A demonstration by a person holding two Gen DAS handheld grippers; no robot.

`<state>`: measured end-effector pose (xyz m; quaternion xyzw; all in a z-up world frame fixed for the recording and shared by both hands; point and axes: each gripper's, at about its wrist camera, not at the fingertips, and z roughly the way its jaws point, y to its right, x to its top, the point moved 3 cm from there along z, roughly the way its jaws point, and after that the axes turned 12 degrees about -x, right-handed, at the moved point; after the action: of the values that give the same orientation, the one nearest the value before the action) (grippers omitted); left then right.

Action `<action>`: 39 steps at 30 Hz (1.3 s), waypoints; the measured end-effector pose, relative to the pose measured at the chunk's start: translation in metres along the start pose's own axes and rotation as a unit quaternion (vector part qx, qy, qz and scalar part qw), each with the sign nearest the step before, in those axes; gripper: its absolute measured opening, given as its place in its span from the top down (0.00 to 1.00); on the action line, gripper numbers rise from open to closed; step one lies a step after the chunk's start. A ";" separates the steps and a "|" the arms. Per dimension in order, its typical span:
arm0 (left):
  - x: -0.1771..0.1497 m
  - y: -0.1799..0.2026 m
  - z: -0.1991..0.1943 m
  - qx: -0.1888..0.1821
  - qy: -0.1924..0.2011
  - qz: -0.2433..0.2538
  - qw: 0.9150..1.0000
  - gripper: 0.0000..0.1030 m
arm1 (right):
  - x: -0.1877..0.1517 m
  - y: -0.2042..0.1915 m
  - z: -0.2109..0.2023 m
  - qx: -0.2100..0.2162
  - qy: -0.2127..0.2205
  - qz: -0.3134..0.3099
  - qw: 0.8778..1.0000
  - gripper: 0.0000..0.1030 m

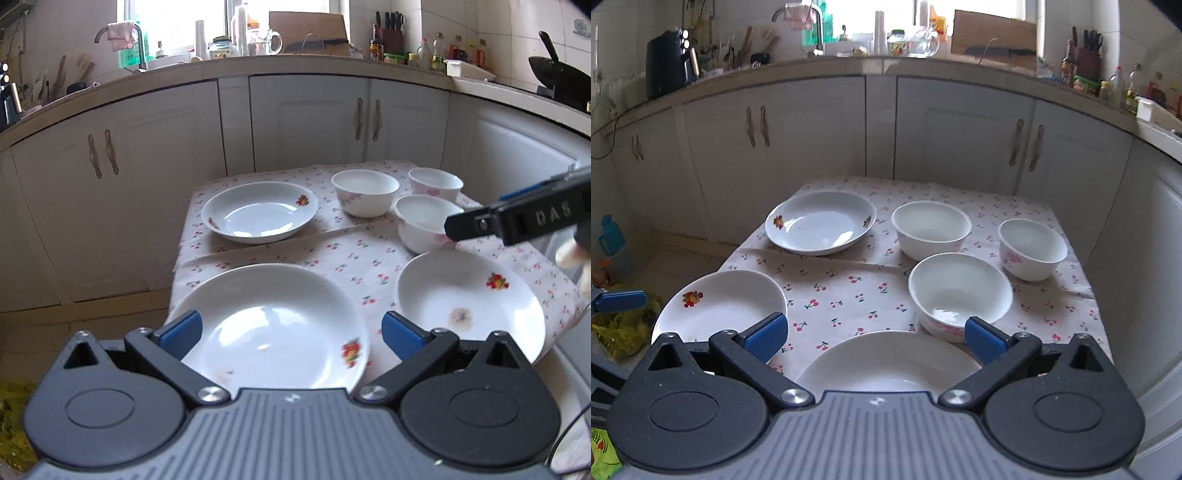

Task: Organize plates and bowls
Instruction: 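Reach the left gripper to the stained white plate rim while the right gripper grips its opposite rim, then lift the stained white plate off the cloth with both grippers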

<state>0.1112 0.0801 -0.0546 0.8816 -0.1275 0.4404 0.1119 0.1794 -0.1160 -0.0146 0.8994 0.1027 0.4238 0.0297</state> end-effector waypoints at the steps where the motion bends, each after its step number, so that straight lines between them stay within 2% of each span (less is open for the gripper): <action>1: -0.002 -0.006 -0.001 0.002 -0.004 0.004 1.000 0.01 | 0.001 -0.003 0.004 0.001 -0.005 -0.004 1.000 0.00; 4: -0.008 -0.020 -0.003 0.004 -0.018 0.019 1.000 0.01 | 0.006 -0.013 0.012 0.010 -0.020 -0.013 1.000 0.00; 9: -0.016 -0.037 -0.006 -0.031 -0.044 0.044 0.998 0.01 | 0.008 -0.032 0.019 0.019 -0.028 -0.036 0.999 0.00; 16: -0.030 -0.054 0.001 -0.079 -0.090 0.088 0.989 0.01 | 0.011 -0.054 0.029 0.045 -0.038 -0.053 0.997 0.00; 21: -0.043 -0.063 0.014 -0.104 -0.125 0.087 0.983 0.01 | 0.013 -0.062 0.039 0.059 -0.053 -0.051 0.996 0.00; 30: -0.052 -0.074 0.035 -0.117 -0.151 0.117 0.974 0.01 | 0.013 -0.077 0.059 0.101 -0.065 -0.076 0.990 0.00; 34: -0.049 -0.076 0.041 -0.124 -0.152 0.129 0.972 0.01 | 0.014 -0.089 0.073 0.127 -0.076 -0.087 0.985 0.06; 38: -0.046 -0.080 0.045 -0.129 -0.153 0.132 0.971 0.01 | 0.016 -0.098 0.091 0.134 -0.096 -0.091 0.982 0.11; 39: -0.046 -0.081 0.046 -0.132 -0.153 0.132 0.970 0.01 | 0.017 -0.099 0.095 0.137 -0.103 -0.090 0.981 0.16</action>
<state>0.1457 0.1475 -0.1253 0.8916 -0.3150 0.2901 0.1469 0.2472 -0.0121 -0.0768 0.9207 0.2370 0.3067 -0.0451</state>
